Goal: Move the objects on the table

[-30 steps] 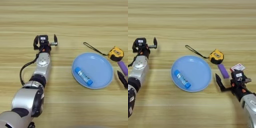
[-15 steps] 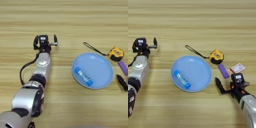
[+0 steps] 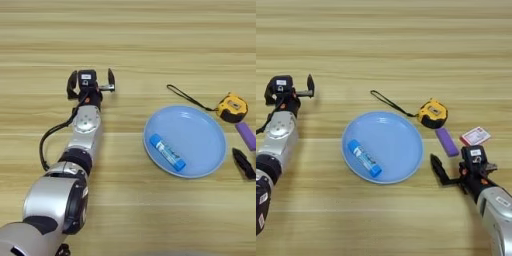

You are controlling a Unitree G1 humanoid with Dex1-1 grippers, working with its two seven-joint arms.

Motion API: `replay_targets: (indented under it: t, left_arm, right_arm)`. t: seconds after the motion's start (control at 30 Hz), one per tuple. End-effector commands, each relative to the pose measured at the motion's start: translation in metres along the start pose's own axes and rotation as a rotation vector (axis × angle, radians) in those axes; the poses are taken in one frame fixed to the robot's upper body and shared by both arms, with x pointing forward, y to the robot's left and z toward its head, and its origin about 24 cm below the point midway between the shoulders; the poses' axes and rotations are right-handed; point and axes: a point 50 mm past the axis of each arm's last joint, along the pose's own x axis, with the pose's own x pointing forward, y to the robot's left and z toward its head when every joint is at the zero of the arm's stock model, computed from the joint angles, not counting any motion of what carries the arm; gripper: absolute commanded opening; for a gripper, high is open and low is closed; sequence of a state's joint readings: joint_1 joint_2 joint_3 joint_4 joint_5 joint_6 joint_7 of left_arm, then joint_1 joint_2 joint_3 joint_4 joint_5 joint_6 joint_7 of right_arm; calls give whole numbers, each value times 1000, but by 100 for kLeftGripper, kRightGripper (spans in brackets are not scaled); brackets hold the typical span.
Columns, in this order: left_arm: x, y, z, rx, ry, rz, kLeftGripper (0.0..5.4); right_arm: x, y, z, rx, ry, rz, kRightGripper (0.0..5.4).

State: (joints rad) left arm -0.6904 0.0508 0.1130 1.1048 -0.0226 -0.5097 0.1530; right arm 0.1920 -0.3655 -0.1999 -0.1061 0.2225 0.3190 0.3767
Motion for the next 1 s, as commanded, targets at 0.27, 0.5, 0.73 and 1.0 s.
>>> replay_targets:
  t: [0.27,0.5,0.73,1.0]
  left_arm:
    - [0,-3,1,9,-4,-6,540]
    - [0,-4,1,9,-5,-6,540]
    - [0,-5,1,9,-5,-6,540]
    - [0,-5,1,9,-6,-6,540]
  right_arm:
    - [12,2,-9,16,48,18,537]
    - [18,6,-9,15,52,41,537]
    - [21,2,-14,27,69,30,515]
    - [21,1,-13,26,58,26,438]
